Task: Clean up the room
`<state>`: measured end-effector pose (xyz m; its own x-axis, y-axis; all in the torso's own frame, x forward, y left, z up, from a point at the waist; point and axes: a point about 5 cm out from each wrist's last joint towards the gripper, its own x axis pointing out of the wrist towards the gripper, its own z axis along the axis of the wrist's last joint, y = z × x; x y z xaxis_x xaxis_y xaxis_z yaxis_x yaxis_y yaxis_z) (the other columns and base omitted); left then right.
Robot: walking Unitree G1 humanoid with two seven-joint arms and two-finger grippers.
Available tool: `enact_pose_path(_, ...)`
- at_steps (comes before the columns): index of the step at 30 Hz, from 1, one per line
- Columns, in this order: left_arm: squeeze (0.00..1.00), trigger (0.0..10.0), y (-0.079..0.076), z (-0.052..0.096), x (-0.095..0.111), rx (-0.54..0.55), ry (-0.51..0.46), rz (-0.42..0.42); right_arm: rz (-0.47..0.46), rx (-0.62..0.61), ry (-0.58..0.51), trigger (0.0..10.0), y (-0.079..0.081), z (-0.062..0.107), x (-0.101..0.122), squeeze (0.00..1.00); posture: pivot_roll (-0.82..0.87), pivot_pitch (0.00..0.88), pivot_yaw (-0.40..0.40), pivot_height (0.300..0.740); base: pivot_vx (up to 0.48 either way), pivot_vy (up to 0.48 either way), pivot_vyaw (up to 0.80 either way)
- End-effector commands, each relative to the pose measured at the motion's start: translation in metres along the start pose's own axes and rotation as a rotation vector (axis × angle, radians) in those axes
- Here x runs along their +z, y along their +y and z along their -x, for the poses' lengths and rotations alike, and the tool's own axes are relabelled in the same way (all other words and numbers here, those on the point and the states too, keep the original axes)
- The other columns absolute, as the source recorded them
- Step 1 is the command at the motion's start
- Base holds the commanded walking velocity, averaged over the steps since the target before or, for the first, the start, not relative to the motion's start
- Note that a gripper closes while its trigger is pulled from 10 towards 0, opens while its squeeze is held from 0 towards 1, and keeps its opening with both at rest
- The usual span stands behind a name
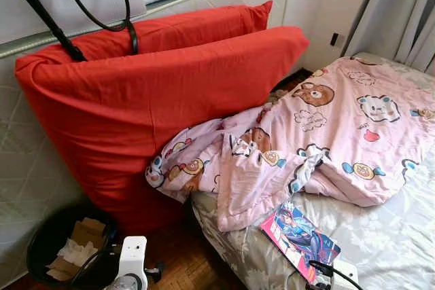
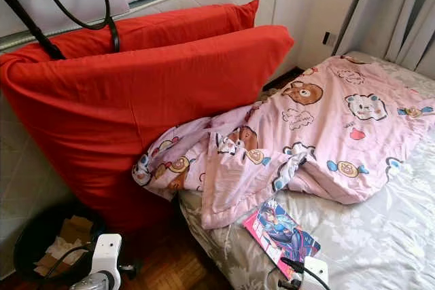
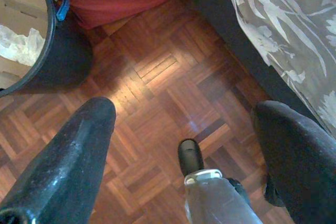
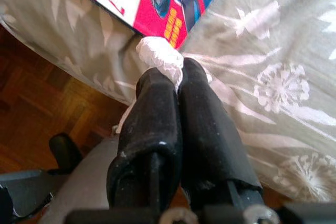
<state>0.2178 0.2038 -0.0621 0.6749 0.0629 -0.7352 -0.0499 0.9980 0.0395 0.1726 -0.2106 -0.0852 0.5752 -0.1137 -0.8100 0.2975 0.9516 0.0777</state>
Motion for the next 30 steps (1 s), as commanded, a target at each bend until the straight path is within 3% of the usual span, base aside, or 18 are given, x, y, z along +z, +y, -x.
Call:
enact_pose_path(1, 0.0, 10.0, 0.0036, 0.0006, -0.003, 0.005, 0.022, -0.01, 0.026, 0.011, -0.013, 10.0, 0.0027, -0.0008, 0.0041, 0.0, -0.13, 0.0, -0.004, 0.74, 0.0, 0.0, 0.0)
enact_pose_path(5, 0.0, 10.0, 0.0033, 0.0006, -0.0043, 0.014, 0.035, -0.006, 0.089, 0.032, -0.019, 10.0, 0.0048, -0.0008, 0.0045, 0.0, -0.12, 0.0, -0.018, 0.74, 0.0, 0.0, 0.0)
enact_pose_path(16, 0.0, 10.0, 0.0036, 0.0006, -0.0048, 0.032, 0.038, 0.001, 0.096, 0.045, -0.014, 10.0, 0.0076, -0.0015, 0.0062, 0.0, -0.11, 0.0, -0.026, 0.74, 0.0, 0.0, 0.8)
enact_pose_path(30, 0.0, 10.0, 0.0028, 0.0006, -0.0053, 0.028, 0.04, 0.02, 0.069, 0.038, -0.01, 10.0, 0.0075, -0.0015, 0.0052, 0.0, -0.12, 0.0, -0.024, 0.74, 0.0, 0.0, 0.0)
